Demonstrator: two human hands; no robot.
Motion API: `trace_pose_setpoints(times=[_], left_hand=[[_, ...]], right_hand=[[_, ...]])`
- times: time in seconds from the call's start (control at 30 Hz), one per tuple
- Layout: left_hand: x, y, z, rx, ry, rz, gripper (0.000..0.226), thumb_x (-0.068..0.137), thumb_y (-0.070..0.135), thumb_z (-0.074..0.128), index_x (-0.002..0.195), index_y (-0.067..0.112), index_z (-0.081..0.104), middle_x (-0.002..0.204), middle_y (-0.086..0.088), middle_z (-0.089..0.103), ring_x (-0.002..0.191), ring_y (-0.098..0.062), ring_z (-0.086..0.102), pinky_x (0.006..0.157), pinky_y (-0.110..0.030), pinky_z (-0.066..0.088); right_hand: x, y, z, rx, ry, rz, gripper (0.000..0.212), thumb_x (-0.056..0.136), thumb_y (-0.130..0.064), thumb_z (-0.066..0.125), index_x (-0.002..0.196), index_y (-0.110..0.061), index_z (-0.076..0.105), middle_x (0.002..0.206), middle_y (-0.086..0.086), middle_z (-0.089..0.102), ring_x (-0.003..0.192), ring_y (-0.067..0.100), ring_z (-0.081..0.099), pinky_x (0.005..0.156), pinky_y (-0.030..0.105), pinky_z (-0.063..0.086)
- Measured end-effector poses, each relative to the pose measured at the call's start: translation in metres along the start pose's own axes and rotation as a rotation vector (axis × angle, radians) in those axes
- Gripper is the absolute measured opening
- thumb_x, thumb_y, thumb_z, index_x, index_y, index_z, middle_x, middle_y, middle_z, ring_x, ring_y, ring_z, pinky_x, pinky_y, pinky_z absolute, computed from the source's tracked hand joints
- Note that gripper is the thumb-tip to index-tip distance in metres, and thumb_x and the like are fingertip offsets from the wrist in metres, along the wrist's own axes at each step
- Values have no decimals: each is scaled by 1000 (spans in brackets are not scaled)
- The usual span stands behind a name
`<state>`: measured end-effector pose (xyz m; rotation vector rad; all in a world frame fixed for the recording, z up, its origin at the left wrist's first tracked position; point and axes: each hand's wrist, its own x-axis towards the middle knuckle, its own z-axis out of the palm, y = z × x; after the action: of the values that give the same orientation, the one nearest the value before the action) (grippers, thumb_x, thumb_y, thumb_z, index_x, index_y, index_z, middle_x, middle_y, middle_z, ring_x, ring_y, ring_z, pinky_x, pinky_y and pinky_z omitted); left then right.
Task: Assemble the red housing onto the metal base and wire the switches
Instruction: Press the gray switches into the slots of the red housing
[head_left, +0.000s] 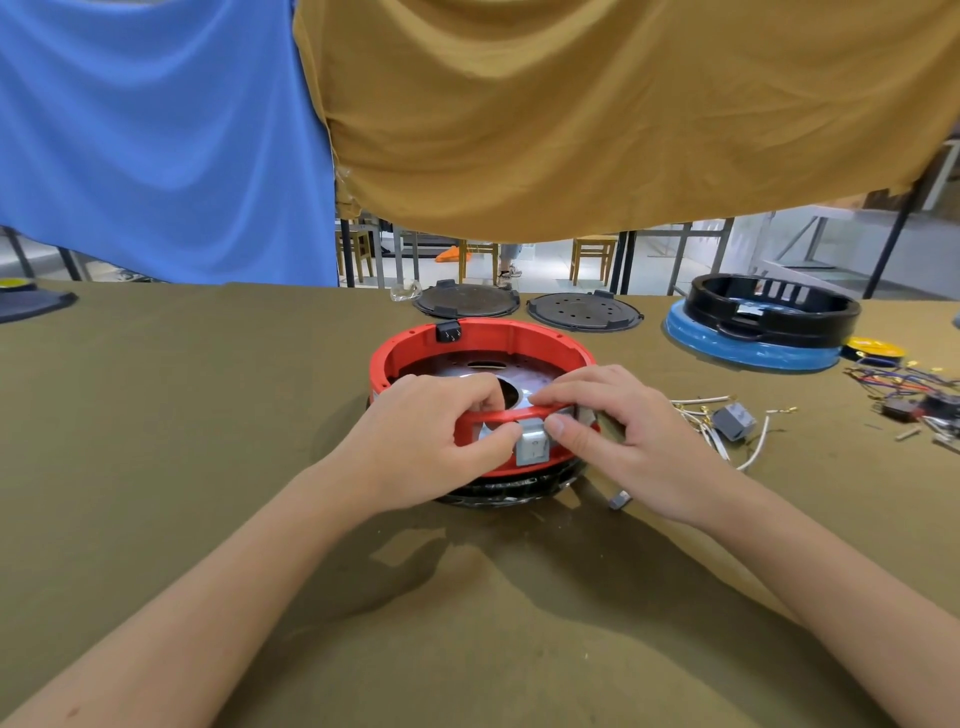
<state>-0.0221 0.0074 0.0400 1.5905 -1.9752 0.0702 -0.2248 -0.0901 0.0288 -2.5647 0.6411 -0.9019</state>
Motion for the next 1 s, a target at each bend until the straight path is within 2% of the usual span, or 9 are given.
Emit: trace_pose_setpoints(times=[0.2,0.3,0.4,0.5,0.6,0.7,0.83,1.0], left_hand=[[-1,-1,1,-33,10,14,21,88,49,49,88,28,55,70,4,63,66,-16,60,60,-34,46],[-1,-1,2,-36,8,35,20,89,46,49,90,26,55,71,4,64,67,-17,61,61,-38,47],[0,-2,2,-27,11,40,22,89,45,48,90,25,55,73,4,64,68,-17,61,62,-40,47],[0,-1,2,-27,19,47,20,89,45,48,89,26,54,76,7,63,70,-15,59,64,-39,47],[0,-2,2,-26,20,53,19,89,45,48,91,28,54,81,11,63,74,-11,58,67,-36,46],[0,-4,1,-44,-4,60,16,90,43,49,92,27,55,82,12,62,77,-10,58,68,-36,47],[0,-8,0,-54,-14,49,9,88,30,49,94,27,56,85,10,63,79,-11,60,70,-42,49],[0,-9,0,-57,-11,41,15,86,22,49,96,26,58,86,9,64,81,-12,61,72,-43,50]], right_hand=[[0,-3,5,-32,47,-12,24,96,-30,58,117,-27,68,112,-19,62,115,-2,47,92,8,35],[-1,-4,5,-33,53,-17,24,96,-31,58,119,-28,64,110,-23,58,113,-3,47,90,7,35],[-3,-7,5,-49,87,-36,19,95,-28,59,114,-26,61,109,-21,56,111,1,49,89,15,42],[-6,-16,6,-75,140,-146,13,92,-26,64,104,-21,62,108,-11,56,110,8,48,91,21,40],[-7,-22,9,-202,88,-248,29,82,-34,74,105,-19,65,107,-7,56,105,14,48,89,29,43],[-6,-22,12,-315,114,-311,28,82,-29,75,106,-15,67,104,-2,60,98,17,52,81,38,49],[-7,-20,11,-289,155,-361,27,83,-28,69,106,-13,67,103,-2,63,96,16,56,81,34,51],[-8,-18,10,-169,158,-320,27,79,-24,72,103,-15,66,102,-6,60,97,15,55,80,32,51]])
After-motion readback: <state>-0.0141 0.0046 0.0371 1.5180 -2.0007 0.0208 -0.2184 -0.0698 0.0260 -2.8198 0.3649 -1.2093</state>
